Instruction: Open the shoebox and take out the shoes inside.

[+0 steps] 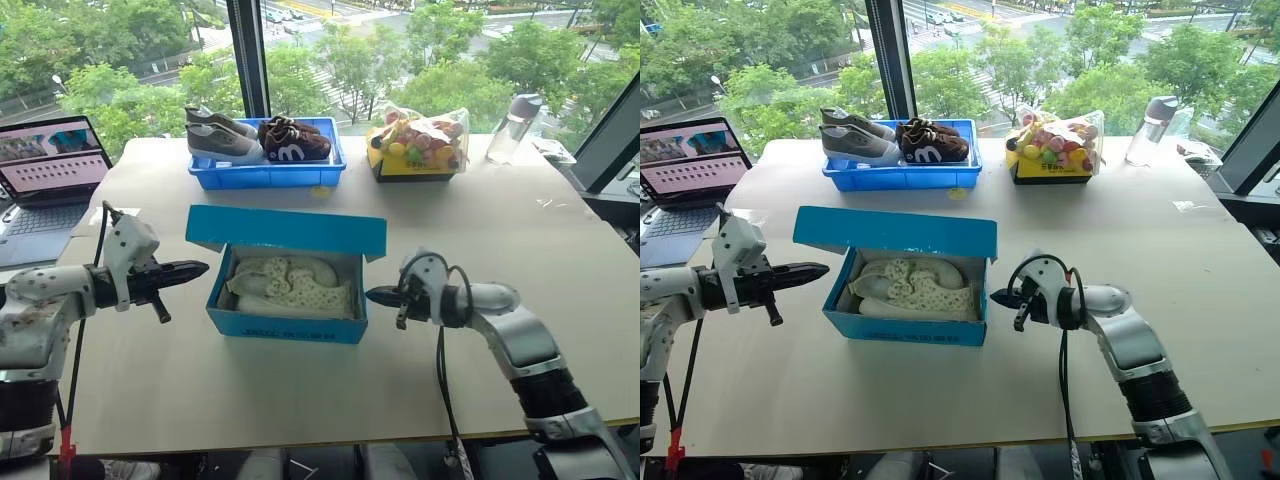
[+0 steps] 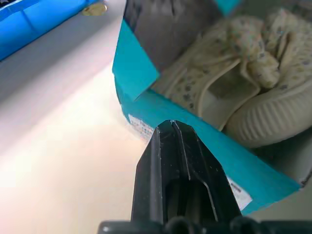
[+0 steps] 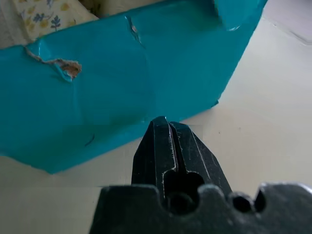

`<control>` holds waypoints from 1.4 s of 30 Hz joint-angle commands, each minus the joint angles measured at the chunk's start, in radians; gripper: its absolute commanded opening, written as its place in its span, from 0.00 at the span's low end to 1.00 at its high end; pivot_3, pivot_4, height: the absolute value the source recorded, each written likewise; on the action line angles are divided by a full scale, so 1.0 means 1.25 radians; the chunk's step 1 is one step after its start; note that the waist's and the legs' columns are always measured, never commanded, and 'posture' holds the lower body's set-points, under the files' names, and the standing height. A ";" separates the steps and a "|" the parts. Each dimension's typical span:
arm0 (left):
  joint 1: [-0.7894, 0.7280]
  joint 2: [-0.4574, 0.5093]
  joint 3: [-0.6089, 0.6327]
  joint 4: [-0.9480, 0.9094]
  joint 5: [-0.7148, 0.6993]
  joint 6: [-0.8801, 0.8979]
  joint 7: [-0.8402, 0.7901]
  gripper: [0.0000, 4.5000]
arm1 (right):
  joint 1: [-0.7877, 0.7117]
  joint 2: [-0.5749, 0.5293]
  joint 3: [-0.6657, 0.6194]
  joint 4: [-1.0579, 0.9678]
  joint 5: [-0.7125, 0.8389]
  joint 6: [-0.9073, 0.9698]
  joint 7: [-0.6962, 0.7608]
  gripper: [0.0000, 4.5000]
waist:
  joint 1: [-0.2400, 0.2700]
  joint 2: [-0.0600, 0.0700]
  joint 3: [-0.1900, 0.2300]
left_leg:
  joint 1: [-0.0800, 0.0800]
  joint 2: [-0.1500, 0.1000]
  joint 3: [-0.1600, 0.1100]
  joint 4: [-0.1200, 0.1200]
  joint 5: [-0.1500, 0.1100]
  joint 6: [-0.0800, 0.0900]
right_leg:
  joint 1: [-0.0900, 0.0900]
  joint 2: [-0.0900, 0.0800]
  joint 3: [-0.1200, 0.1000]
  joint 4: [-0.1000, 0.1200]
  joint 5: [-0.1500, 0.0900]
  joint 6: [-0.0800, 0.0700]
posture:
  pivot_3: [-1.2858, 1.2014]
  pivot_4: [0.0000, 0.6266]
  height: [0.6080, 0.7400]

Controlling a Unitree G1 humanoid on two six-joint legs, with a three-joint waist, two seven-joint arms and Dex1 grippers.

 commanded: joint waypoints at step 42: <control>-0.090 0.339 0.318 0.024 -0.289 0.179 -0.216 1.00 | -0.157 -0.051 -0.016 0.054 0.233 0.025 0.348 0.00 | -0.005 0.001 0.001 | -0.003 0.006 0.004 0.001 -0.001 0.001 | -0.003 0.004 -0.002 0.001 0.000 0.000 | 0.52 0.24 1.00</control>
